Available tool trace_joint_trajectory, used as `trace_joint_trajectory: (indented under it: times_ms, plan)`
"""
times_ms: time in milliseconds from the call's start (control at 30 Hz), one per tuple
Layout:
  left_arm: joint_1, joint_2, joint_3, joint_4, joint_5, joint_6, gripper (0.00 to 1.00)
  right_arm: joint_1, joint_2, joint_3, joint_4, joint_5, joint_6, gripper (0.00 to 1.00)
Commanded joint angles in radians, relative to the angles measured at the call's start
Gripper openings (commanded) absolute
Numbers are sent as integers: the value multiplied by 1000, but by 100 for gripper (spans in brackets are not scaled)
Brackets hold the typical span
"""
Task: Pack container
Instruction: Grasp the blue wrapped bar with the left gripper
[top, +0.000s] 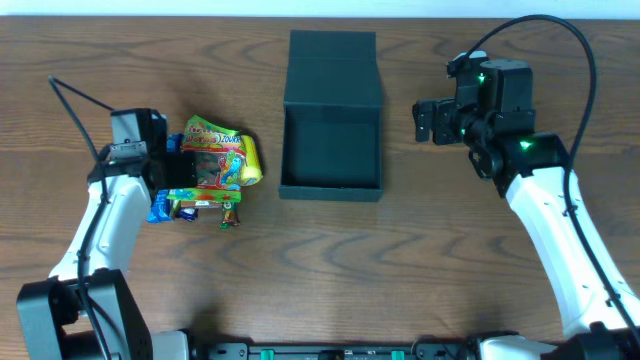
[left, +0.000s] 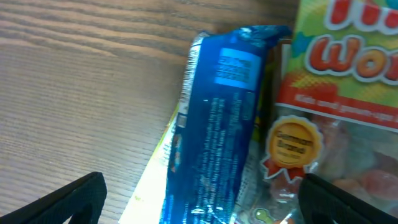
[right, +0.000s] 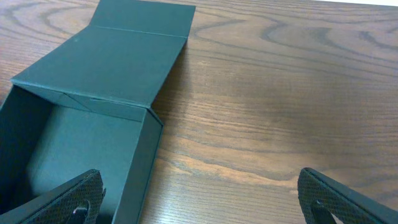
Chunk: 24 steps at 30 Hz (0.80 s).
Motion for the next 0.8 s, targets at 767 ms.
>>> trace_joint_trajectory:
  times_ms: [767]
  plan:
    - [68, 129, 21, 14, 82, -3, 80, -12, -11, 2, -1, 0, 1, 99]
